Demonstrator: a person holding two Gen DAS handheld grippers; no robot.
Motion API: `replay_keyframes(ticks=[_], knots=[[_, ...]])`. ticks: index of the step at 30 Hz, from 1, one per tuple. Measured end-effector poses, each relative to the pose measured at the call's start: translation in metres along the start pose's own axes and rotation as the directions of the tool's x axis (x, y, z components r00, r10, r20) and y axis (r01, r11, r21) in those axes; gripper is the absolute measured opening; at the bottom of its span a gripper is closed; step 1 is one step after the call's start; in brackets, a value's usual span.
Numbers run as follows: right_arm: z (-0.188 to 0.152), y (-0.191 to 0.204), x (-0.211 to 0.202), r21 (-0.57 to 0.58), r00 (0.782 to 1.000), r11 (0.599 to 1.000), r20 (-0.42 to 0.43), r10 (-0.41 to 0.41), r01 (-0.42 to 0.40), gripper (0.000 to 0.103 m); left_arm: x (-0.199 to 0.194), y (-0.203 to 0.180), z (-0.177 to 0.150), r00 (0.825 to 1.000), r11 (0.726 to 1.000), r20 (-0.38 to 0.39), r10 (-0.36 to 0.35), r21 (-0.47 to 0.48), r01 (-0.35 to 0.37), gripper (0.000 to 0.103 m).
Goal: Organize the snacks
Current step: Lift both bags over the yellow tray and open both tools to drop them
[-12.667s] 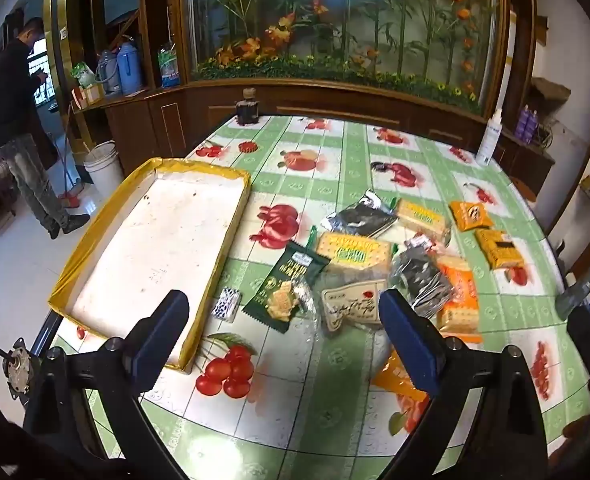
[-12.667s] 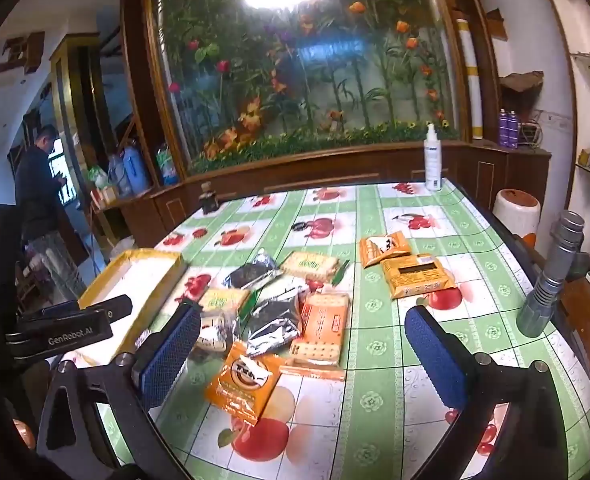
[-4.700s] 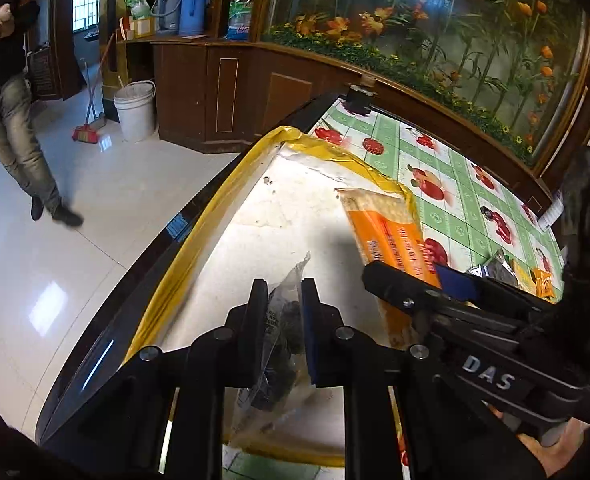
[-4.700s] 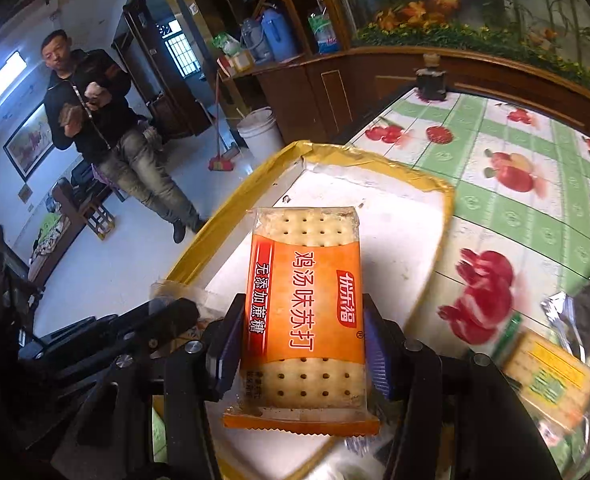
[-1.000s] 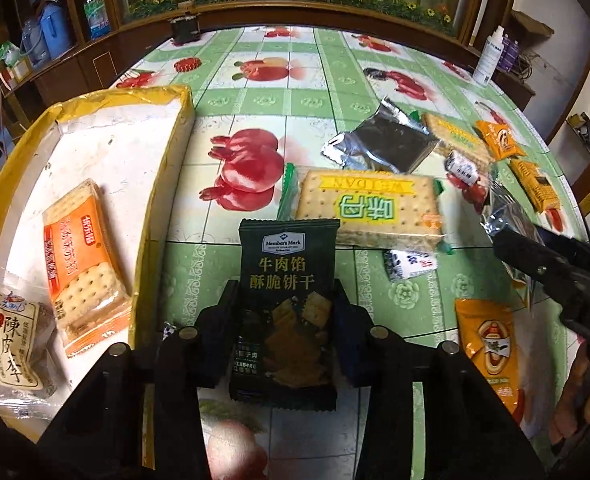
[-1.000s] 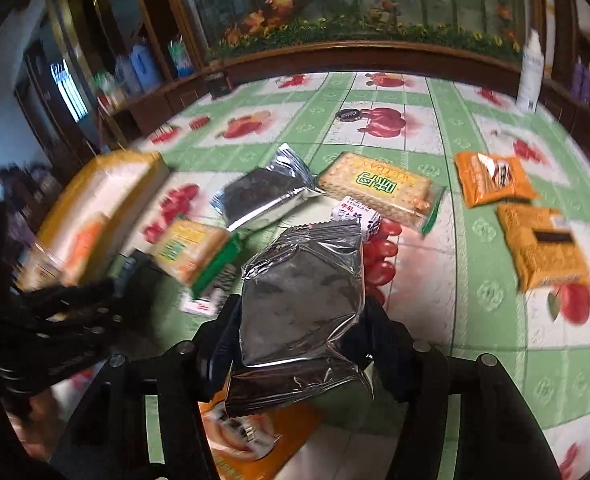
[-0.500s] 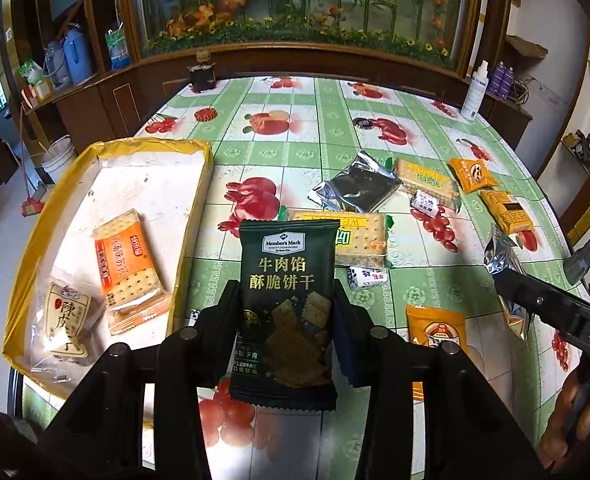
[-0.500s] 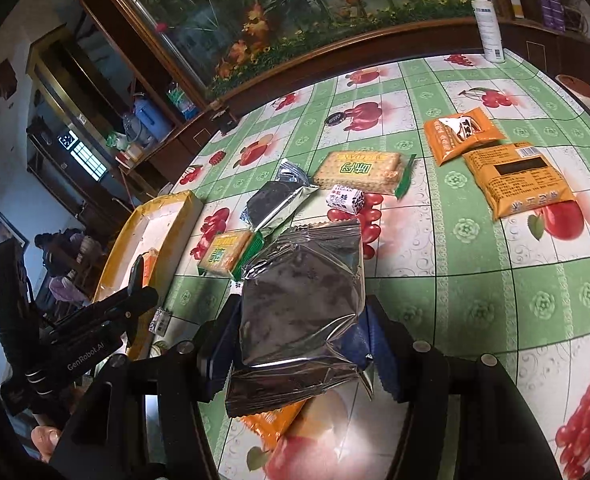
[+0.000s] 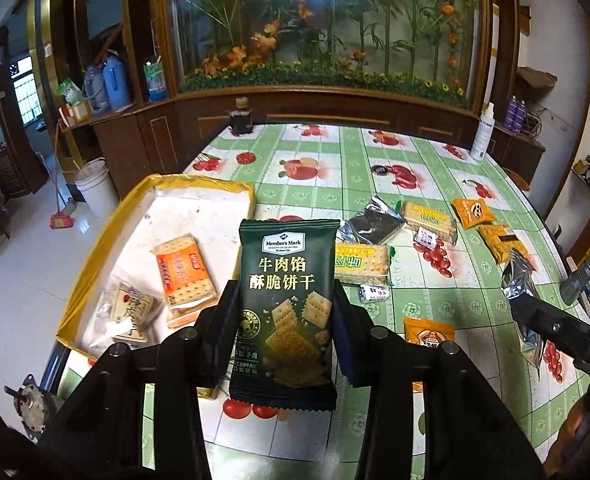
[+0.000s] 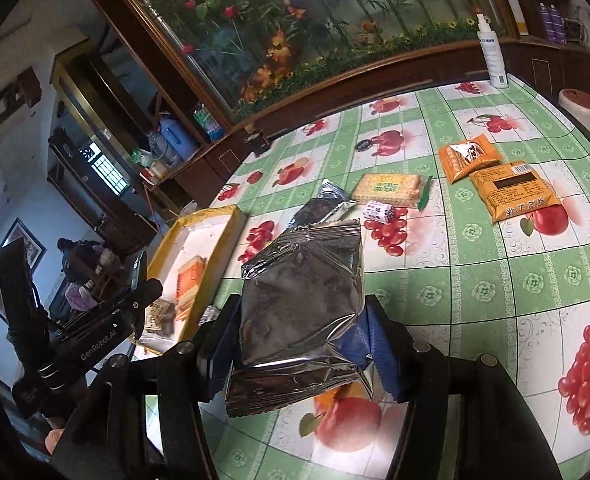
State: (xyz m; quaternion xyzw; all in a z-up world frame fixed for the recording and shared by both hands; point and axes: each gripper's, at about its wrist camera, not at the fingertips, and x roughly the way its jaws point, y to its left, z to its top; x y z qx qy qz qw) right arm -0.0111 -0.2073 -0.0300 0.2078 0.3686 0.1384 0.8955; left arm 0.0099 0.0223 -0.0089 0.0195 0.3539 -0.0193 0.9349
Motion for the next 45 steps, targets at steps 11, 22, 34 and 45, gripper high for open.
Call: replay_keyframes(ticks=[11, 22, 34, 45], knots=[[-0.006, 0.019, -0.012, -0.005, 0.999, 0.999, 0.017, 0.048, -0.047, 0.061, -0.028, 0.010, 0.001, 0.997, 0.999, 0.066, 0.037, -0.025, -0.036, 0.040], [-0.008, 0.031, -0.012, -0.018, 0.997, 0.997, 0.025, 0.069, -0.068, 0.061, -0.036, 0.022, 0.001, 0.994, 0.998, 0.093, 0.060, -0.042, -0.056, 0.040], [-0.008, 0.042, -0.007, -0.024, 0.994, 0.994, 0.026, 0.106, -0.106, 0.061, -0.045, 0.036, 0.002, 0.986, 0.990, 0.114, 0.123, -0.083, -0.114, 0.041], [-0.008, 0.060, 0.012, -0.045, 0.990, 0.989, -0.016, 0.137, -0.137, 0.061, -0.044, 0.050, 0.008, 0.971, 0.979, 0.140, 0.193, -0.097, -0.180, 0.041]])
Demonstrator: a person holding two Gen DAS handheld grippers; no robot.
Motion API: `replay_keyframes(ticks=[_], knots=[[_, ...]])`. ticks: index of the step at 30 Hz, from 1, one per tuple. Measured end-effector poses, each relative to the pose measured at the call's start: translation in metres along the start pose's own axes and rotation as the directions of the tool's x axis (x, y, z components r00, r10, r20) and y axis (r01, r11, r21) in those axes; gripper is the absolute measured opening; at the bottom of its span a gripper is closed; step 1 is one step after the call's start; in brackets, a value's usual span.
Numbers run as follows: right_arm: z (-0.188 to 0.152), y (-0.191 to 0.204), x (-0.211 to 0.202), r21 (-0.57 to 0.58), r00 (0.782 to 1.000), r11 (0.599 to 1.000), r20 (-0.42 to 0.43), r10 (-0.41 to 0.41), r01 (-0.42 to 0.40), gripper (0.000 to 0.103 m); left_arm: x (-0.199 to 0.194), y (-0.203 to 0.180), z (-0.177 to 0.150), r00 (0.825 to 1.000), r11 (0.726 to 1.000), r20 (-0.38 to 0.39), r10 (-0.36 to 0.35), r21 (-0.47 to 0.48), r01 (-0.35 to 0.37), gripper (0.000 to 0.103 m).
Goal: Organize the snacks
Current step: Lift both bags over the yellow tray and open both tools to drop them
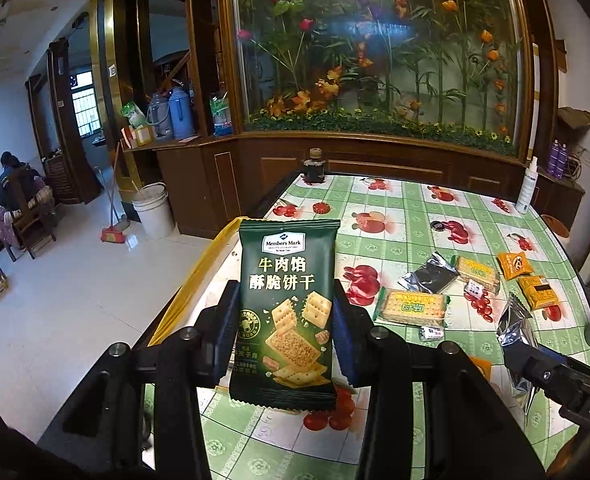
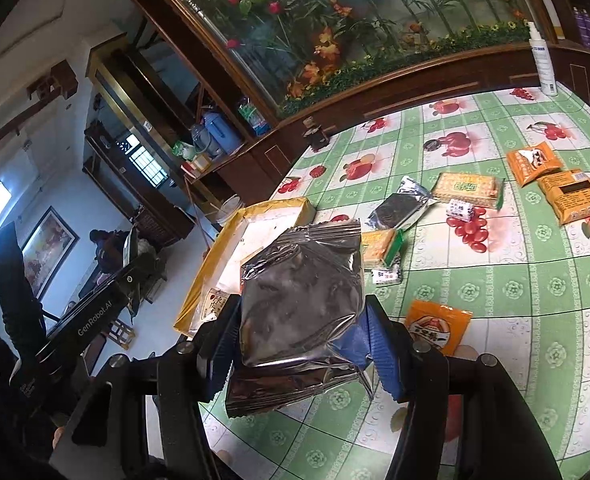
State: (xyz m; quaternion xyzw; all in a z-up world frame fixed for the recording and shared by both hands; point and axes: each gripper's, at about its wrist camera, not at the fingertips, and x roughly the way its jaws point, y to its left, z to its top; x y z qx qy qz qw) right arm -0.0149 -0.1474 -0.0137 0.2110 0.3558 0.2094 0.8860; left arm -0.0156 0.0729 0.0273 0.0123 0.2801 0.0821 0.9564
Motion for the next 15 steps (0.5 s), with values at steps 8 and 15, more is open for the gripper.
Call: replay_keyframes(ticks=[8, 15], knots=[[0.004, 0.011, 0.025, -0.017, 0.999, 1.000, -0.042, 0.025, -0.026, 0.061, 0.020, 0.014, 0.001, 0.999, 0.999, -0.024, 0.033, -0.019, -0.033, 0.041], [0.012, 0.025, 0.051, -0.042, 0.995, 0.998, -0.080, 0.052, -0.056, 0.060, 0.037, 0.028, 0.002, 0.997, 0.997, -0.046, 0.062, -0.042, -0.063, 0.041]])
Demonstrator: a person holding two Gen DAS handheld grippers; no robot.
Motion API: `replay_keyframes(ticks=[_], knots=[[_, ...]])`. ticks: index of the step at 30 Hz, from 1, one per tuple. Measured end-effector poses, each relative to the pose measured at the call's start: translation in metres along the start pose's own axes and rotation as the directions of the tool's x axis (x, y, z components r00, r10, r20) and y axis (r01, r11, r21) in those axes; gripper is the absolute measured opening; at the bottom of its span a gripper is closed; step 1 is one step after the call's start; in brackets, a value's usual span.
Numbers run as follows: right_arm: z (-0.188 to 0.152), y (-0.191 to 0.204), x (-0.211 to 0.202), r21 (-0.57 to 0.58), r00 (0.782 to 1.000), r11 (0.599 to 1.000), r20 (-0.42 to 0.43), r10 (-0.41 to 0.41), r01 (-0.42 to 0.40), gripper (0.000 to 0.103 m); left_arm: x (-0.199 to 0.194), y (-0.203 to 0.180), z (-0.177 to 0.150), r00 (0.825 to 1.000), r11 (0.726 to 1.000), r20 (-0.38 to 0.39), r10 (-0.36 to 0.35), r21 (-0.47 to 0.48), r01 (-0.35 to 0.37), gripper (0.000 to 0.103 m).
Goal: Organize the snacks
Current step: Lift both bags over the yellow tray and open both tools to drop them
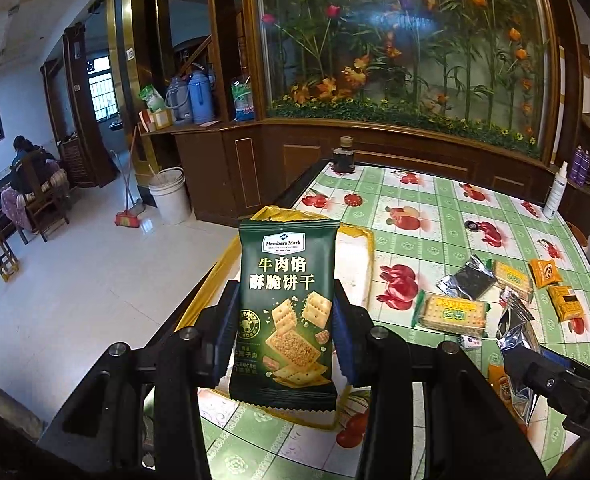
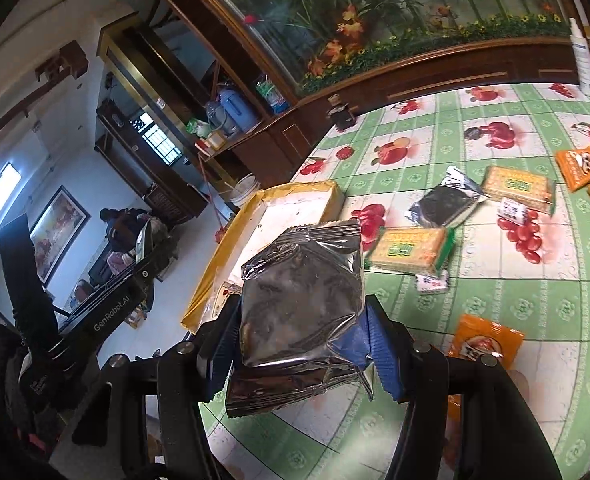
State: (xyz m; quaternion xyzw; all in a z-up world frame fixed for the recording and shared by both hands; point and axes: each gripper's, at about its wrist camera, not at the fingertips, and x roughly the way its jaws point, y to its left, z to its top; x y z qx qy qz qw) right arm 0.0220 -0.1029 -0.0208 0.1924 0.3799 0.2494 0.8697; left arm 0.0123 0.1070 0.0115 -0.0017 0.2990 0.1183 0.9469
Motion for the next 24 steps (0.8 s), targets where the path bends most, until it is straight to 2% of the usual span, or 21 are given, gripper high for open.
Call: replay_keyframes(ticks=[7, 13, 17, 22, 24], knots=[[0.016, 0.021, 0.051, -0.036, 0.996, 0.997, -0.064, 0.068, -0.070, 0.060, 0.033, 0.021, 0.004, 0.998, 0.998, -0.043, 0.048, -0.033, -0.050, 0.041], [0.039, 0.042, 0.105, -0.078, 0.990, 0.992, -0.109, 0.091, -0.100, 0.060, 0.079, 0.043, -0.002, 0.988, 0.993, -0.133, 0.077, -0.082, -0.089, 0.041], [0.050, 0.054, 0.149, -0.122, 0.987, 0.989, -0.146, 0.067, -0.085, 0.060, 0.110, 0.055, -0.011, 0.974, 0.989, -0.213, 0.075, -0.109, -0.100, 0.041], [0.052, 0.068, 0.194, -0.182, 0.981, 0.982, -0.195, 0.018, -0.054, 0.060, 0.129, 0.061, -0.023, 0.959, 0.987, -0.273, 0.069, -0.118, -0.105, 0.041], [0.049, 0.071, 0.208, -0.196, 0.974, 0.979, -0.226, 0.006, -0.052, 0.060, 0.132, 0.065, -0.027, 0.955, 0.986, -0.291, 0.053, -0.135, -0.096, 0.047]])
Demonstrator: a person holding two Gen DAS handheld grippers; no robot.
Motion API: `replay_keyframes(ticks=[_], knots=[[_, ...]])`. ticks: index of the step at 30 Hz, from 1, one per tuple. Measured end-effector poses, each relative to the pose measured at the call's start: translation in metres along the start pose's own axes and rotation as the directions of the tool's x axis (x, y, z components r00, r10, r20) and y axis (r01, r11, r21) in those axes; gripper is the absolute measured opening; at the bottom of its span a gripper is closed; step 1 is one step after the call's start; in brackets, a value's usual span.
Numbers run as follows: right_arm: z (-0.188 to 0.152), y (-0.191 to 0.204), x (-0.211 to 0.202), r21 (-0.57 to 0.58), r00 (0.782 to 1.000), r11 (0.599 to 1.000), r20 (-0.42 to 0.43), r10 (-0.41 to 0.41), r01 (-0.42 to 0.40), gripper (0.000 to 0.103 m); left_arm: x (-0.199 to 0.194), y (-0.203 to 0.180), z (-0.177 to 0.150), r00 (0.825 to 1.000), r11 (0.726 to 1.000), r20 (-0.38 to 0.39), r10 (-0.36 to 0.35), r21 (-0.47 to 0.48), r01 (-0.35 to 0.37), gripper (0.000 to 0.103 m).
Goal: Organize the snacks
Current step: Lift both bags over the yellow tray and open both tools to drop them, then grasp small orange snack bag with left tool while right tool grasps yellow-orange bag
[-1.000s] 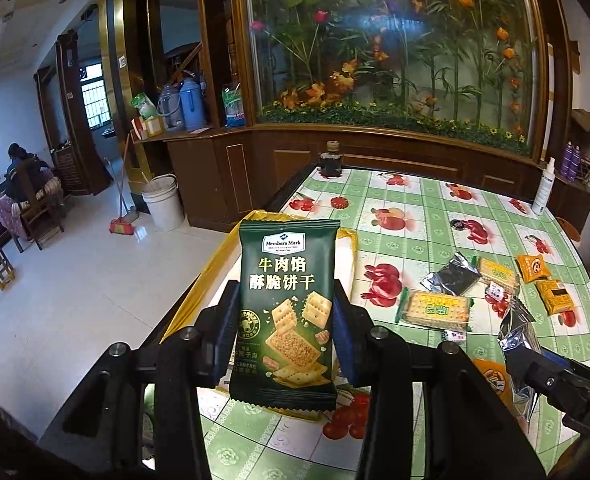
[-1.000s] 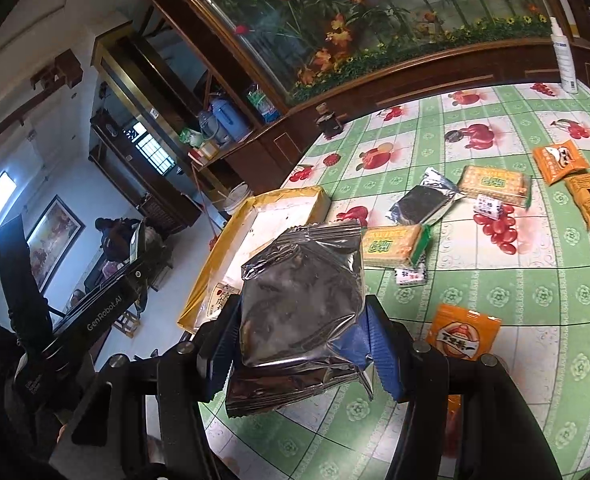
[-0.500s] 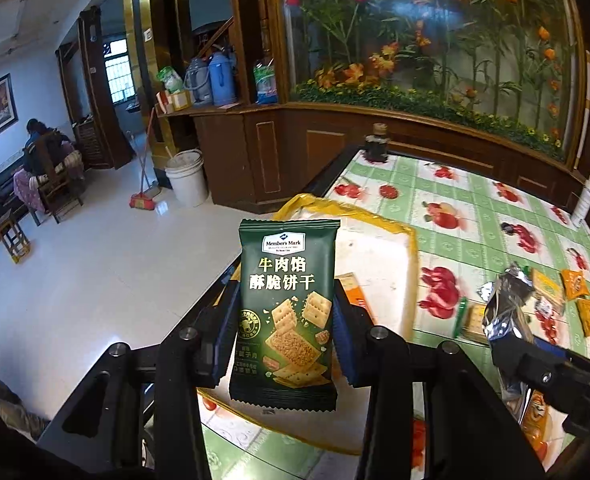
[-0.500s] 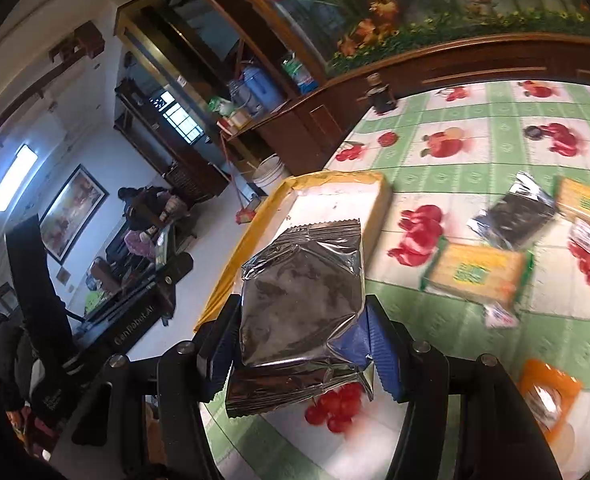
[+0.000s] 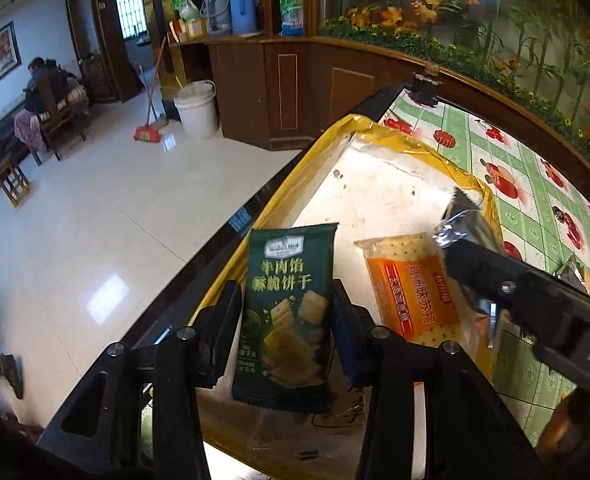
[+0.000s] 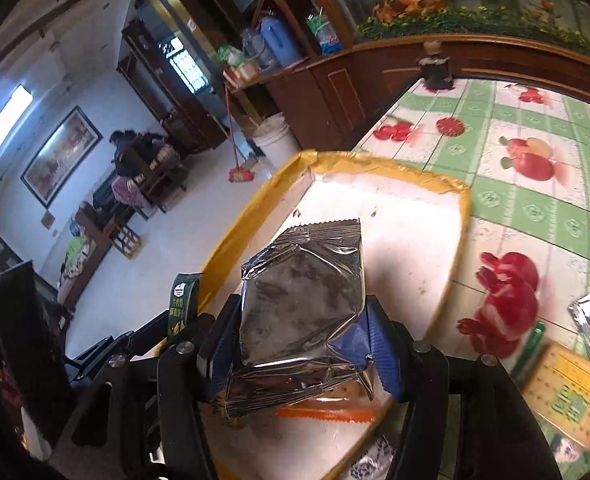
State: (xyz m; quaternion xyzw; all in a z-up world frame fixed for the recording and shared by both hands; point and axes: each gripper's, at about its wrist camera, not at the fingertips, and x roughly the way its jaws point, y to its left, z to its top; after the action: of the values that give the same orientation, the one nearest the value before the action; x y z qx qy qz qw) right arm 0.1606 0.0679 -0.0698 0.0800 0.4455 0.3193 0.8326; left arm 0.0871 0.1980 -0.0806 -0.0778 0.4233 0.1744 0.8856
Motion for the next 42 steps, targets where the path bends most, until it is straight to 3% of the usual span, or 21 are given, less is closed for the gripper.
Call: replay_keyframes(ticks=[1, 3, 8, 14, 16, 26, 35, 40, 42], knots=[[0.000, 0.000, 0.006, 0.008, 1.000, 1.000, -0.015, 0.000, 0.000, 0.063, 0.001, 0.001, 0.000, 1.000, 1.000, -0.006, 0.009, -0.003, -0.009, 0.062], [-0.001, 0.001, 0.011, 0.017, 0.999, 1.000, -0.039, -0.009, 0.010, 0.063, 0.001, 0.005, -0.002, 1.000, 1.000, -0.022, -0.021, -0.012, 0.021, 0.069], [-0.008, -0.009, -0.008, 0.064, 1.000, 0.998, -0.010, 0.003, -0.003, 0.064, -0.007, 0.008, -0.004, 1.000, 1.000, -0.022, -0.019, -0.017, 0.019, 0.069], [-0.029, -0.040, -0.069, 0.154, 0.997, 0.988, 0.076, -0.018, 0.007, 0.069, -0.034, 0.005, -0.005, 0.997, 0.997, 0.015, -0.072, -0.021, 0.073, 0.069], [-0.041, -0.054, -0.094, 0.192, 0.993, 0.981, 0.108, -0.042, 0.021, 0.074, -0.044, -0.001, -0.005, 0.995, 0.996, 0.026, -0.091, -0.009, 0.091, 0.070], [-0.116, -0.118, -0.203, 0.379, 0.955, 0.916, 0.200, -0.220, 0.132, 0.074, -0.080, -0.053, -0.027, 0.973, 0.970, 0.005, -0.229, 0.088, 0.228, 0.072], [-0.175, -0.150, -0.245, 0.467, 0.935, 0.866, 0.193, -0.297, 0.179, 0.074, -0.109, -0.106, -0.055, 0.957, 0.932, -0.023, -0.290, 0.220, 0.288, 0.072], [-0.191, -0.161, -0.267, 0.489, 0.917, 0.848, 0.207, -0.341, 0.204, 0.074, -0.119, -0.136, -0.073, 0.944, 0.902, -0.057, -0.325, 0.280, 0.328, 0.072], [-0.194, -0.166, -0.275, 0.479, 0.903, 0.844, 0.207, -0.376, 0.241, 0.074, -0.117, -0.152, -0.085, 0.934, 0.879, -0.099, -0.342, 0.319, 0.355, 0.072]])
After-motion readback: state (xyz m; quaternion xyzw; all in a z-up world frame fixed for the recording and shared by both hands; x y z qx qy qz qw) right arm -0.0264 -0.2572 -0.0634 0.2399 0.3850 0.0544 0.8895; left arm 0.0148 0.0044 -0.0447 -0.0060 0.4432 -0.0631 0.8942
